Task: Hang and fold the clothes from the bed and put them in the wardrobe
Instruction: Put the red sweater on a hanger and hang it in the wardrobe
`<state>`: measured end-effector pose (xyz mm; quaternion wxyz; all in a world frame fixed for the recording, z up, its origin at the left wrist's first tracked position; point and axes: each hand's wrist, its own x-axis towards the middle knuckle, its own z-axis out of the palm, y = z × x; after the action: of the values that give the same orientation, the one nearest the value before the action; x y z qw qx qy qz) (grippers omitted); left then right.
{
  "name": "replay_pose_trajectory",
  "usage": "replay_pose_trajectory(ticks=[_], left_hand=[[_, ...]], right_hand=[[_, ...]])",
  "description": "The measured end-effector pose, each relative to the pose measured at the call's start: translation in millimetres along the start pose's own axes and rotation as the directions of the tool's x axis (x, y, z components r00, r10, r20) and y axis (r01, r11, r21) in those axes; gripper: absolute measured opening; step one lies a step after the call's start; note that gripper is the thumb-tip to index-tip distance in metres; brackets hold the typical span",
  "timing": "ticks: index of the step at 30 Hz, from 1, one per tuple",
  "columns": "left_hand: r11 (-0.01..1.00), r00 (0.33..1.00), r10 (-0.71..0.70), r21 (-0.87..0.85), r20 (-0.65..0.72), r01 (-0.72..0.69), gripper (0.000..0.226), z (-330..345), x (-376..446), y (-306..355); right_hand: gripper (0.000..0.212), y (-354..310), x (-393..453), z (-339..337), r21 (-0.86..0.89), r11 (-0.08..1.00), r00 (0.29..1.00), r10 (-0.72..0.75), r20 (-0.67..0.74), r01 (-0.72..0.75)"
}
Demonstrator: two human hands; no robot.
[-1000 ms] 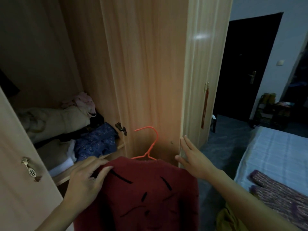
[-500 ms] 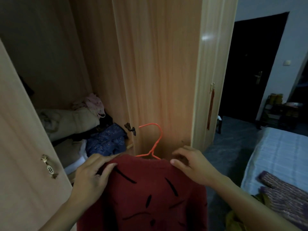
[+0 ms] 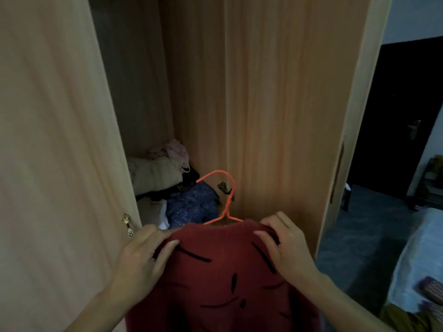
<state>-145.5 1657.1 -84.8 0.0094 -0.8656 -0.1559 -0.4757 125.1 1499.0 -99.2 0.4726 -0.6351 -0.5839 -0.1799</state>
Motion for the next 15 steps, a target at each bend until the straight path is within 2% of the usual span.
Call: replay_pose_trajectory(ticks=[4,10,13,15], left_hand=[[0.999,0.997,0.031,0.019,0.071,-0.032,0.013,-20.9,-3.5,-13.8],[0.991,0.985,-0.017,0.133,0.172,-0.006,0.035,-31.3,25.0,-35.2],[0.959,0.989,0.004,0.279,0.151,-0.046,0.03,-28.9,57.0,-58.7],[0.89,0.98,-0.058,0.454,0.192,-0.036,0.029,-23.5,79.3,-80.6]], right_hand=[[0.012,-11.8,2.6,22.6,0.004,1.0,0.997,-0.008,-0.072,0.009],[0.009,1.5,14.5,42.7,0.078,0.996,0.995,0.049,-0.085,-0.043],[0.014,19.3,29.3,57.0,0.121,0.992,0.995,0.036,-0.093,-0.024],[0.015,30.9,41.7,69.0,0.156,0.988,0.996,0.015,-0.091,0.0]])
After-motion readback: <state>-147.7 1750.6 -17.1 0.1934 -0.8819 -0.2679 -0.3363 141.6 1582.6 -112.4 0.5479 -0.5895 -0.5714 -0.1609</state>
